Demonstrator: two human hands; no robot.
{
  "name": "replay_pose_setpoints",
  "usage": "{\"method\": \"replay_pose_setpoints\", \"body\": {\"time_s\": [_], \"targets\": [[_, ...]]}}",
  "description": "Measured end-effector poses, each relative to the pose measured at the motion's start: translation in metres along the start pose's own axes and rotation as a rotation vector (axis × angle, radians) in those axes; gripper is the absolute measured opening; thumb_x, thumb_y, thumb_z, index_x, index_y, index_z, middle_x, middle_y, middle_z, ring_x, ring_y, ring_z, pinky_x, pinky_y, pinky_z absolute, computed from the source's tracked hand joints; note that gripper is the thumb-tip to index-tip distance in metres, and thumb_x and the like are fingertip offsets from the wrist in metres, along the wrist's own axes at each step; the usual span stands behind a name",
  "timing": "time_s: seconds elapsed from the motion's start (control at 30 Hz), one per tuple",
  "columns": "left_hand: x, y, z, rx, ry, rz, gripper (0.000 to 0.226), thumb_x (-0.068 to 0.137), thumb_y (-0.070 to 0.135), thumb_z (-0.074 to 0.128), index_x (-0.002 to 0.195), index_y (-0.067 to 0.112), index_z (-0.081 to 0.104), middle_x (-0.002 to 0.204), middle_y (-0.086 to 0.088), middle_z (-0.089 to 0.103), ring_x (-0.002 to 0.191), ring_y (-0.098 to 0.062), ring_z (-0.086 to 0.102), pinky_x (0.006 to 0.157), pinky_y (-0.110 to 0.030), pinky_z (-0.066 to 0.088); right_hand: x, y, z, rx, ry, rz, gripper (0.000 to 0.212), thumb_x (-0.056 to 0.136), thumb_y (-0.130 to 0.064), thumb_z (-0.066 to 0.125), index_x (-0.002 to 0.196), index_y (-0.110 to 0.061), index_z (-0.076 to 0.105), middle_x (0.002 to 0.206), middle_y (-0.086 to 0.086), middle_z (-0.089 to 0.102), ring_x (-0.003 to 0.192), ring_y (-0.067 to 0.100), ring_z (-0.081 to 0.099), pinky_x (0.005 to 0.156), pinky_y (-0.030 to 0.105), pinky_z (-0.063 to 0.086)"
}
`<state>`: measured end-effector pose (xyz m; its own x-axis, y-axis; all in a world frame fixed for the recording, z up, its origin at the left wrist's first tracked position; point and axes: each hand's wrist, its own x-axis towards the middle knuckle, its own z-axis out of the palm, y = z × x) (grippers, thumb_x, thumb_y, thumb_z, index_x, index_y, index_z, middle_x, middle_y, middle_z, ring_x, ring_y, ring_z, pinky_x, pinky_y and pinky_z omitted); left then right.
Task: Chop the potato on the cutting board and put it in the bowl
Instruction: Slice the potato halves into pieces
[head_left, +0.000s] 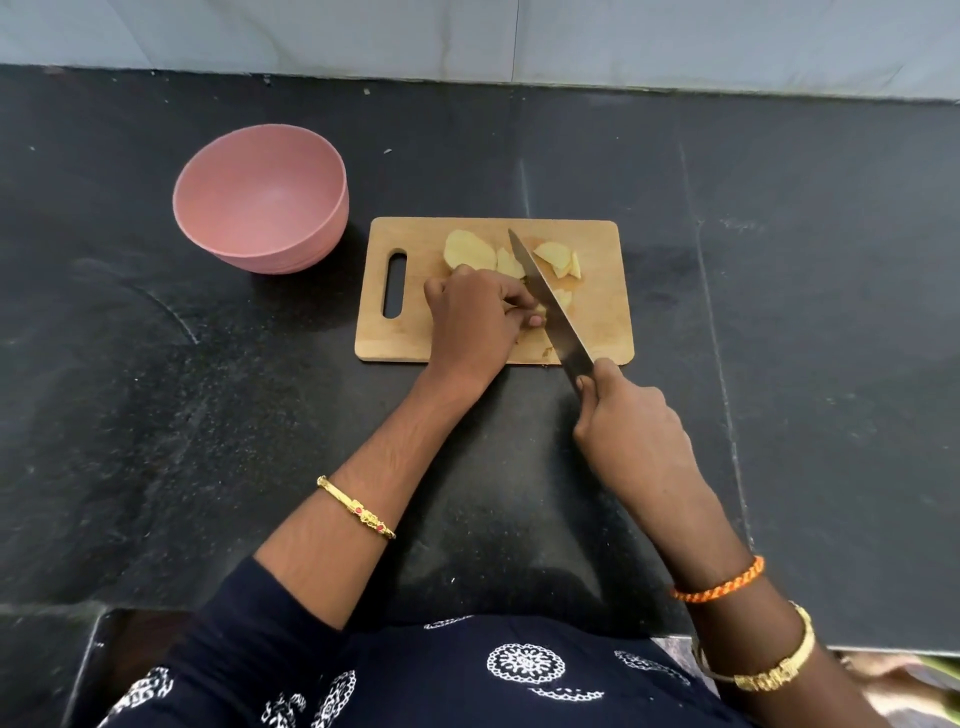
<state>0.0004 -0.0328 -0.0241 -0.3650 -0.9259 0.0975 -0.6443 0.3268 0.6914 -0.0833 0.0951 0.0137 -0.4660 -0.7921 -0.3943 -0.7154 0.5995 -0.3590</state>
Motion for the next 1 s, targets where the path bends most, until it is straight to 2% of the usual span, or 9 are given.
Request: {"method": "replay_pose_setpoints", "body": {"time_s": [0.1, 0.2, 0.3, 0.43, 0.6, 0.7, 0.8, 0.87, 1.0], "targets": [[0.000, 0.000, -0.001, 0.022, 0.013, 0.009, 0.010, 0.078, 0.027, 0.074, 0.088, 0.025, 0.075, 0.088, 0.012, 0.072, 0.099, -0.011, 0.053, 0.074, -0.026, 0.014, -0.011, 0.005, 0.000, -0.001, -0.014, 0.017, 0.020, 0.102, -0.034, 0.029, 0.095, -0.017, 0.036, 0.070, 0.004, 0.042, 0.070, 0.029, 0.046, 0.065, 0.036, 0.038], [0.000, 0.001, -0.002, 0.013, 0.008, 0.000, 0.010, 0.078, 0.028, 0.074, 0.087, 0.025, 0.075, 0.087, 0.011, 0.072, 0.099, -0.011, 0.053, 0.074, -0.026, 0.013, -0.019, 0.015, -0.011, 0.002, -0.055, 0.023, 0.023, 0.101, -0.036, 0.031, 0.093, -0.017, 0.043, 0.078, 0.007, 0.053, 0.072, 0.030, 0.052, 0.067, 0.037, 0.043], [-0.001, 0.001, -0.002, -0.003, 0.008, -0.025, 0.012, 0.075, 0.030, 0.075, 0.086, 0.024, 0.075, 0.087, 0.011, 0.071, 0.098, -0.012, 0.053, 0.080, -0.029, 0.018, -0.022, 0.018, -0.022, 0.076, 0.004, -0.007, 0.025, 0.100, -0.035, 0.033, 0.086, -0.019, 0.044, 0.076, 0.010, 0.058, 0.070, 0.032, 0.055, 0.065, 0.037, 0.046], [-0.008, 0.001, 0.001, -0.021, 0.070, -0.043, 0.015, 0.073, 0.034, 0.076, 0.085, 0.025, 0.074, 0.088, 0.013, 0.070, 0.098, -0.012, 0.053, 0.081, -0.030, 0.020, -0.008, 0.009, -0.022, 0.156, 0.068, -0.050, 0.025, 0.100, -0.034, 0.036, 0.080, -0.020, 0.043, 0.075, 0.010, 0.057, 0.067, 0.031, 0.054, 0.060, 0.033, 0.040], [-0.010, -0.001, 0.005, -0.029, 0.056, -0.050, 0.013, 0.077, 0.031, 0.074, 0.090, 0.027, 0.073, 0.091, 0.013, 0.070, 0.100, -0.013, 0.054, 0.077, -0.029, 0.019, 0.005, 0.001, -0.013, 0.091, 0.043, -0.049, 0.020, 0.101, -0.032, 0.035, 0.095, -0.017, 0.046, 0.072, 0.003, 0.047, 0.064, 0.023, 0.047, 0.064, 0.032, 0.040], [-0.012, 0.001, 0.003, -0.093, 0.075, -0.072, 0.011, 0.075, 0.024, 0.077, 0.083, 0.027, 0.070, 0.084, 0.014, 0.068, 0.094, -0.011, 0.057, 0.071, -0.026, 0.014, 0.006, -0.002, -0.010, 0.078, 0.044, -0.025, 0.019, 0.102, -0.033, 0.034, 0.095, -0.018, 0.044, 0.069, 0.001, 0.045, 0.059, 0.017, 0.046, 0.064, 0.033, 0.042], [-0.013, 0.002, 0.001, -0.127, 0.081, -0.075, 0.017, 0.075, 0.019, 0.076, 0.079, 0.027, 0.062, 0.078, 0.013, 0.066, 0.087, -0.009, 0.059, 0.070, -0.026, 0.015, 0.009, -0.004, -0.007, 0.067, 0.028, -0.012, 0.022, 0.101, -0.035, 0.033, 0.102, -0.018, 0.047, 0.082, 0.008, 0.056, 0.072, 0.025, 0.058, 0.071, 0.044, 0.054], [-0.013, 0.003, 0.000, -0.139, 0.081, -0.064, 0.023, 0.076, 0.015, 0.075, 0.079, 0.027, 0.056, 0.079, 0.011, 0.066, 0.086, -0.008, 0.060, 0.072, -0.026, 0.016, 0.010, -0.006, -0.006, 0.063, 0.007, -0.014, 0.023, 0.101, -0.035, 0.033, 0.103, -0.017, 0.047, 0.087, 0.010, 0.058, 0.077, 0.028, 0.060, 0.074, 0.047, 0.055], [-0.013, 0.001, 0.001, -0.114, 0.099, -0.055, 0.026, 0.075, 0.013, 0.074, 0.081, 0.023, 0.051, 0.079, 0.008, 0.067, 0.085, -0.008, 0.062, 0.073, -0.026, 0.017, 0.009, -0.007, -0.004, 0.065, -0.030, 0.002, 0.020, 0.102, -0.033, 0.033, 0.099, -0.017, 0.043, 0.081, 0.007, 0.051, 0.074, 0.024, 0.055, 0.071, 0.042, 0.052]]}}
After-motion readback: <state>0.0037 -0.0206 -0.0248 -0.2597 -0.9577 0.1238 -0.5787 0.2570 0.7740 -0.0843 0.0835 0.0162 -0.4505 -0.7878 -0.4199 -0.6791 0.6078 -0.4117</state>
